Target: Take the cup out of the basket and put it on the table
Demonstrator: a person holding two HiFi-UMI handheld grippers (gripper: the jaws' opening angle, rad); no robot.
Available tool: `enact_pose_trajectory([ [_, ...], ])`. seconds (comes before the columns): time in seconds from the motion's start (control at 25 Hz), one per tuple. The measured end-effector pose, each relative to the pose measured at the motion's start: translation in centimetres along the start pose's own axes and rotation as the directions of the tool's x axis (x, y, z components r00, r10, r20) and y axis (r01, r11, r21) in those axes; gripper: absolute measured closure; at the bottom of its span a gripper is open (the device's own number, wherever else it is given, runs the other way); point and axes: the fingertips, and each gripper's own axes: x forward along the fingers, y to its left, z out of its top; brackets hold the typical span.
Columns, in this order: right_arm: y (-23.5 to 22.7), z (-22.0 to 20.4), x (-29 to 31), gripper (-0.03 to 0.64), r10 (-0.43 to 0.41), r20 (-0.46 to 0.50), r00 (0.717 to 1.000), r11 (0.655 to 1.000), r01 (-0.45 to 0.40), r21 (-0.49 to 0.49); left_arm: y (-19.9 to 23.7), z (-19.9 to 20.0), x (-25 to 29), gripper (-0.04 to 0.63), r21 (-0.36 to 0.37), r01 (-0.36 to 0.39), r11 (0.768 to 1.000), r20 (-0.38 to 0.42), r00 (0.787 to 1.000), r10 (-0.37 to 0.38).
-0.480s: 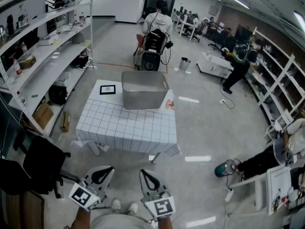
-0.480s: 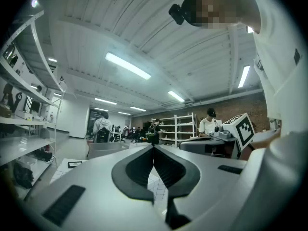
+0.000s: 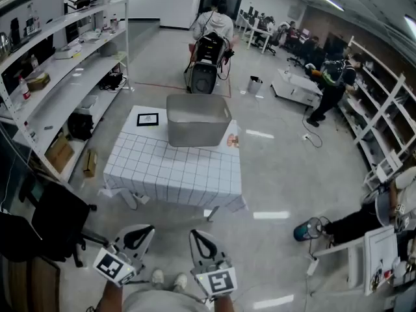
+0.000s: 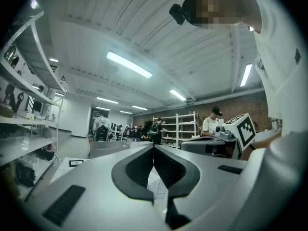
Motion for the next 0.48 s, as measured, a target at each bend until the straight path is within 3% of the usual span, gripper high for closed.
enact_pose_trajectory([
  [0.48, -1.9, 0.0, -1.1, 0.609, 0.042, 0.028, 0.999, 0.999, -0.042, -0.008, -1.6, -0.1, 1.8, 0.586, 0.014, -0.042, 0.999, -0.018, 0.999, 0.042],
])
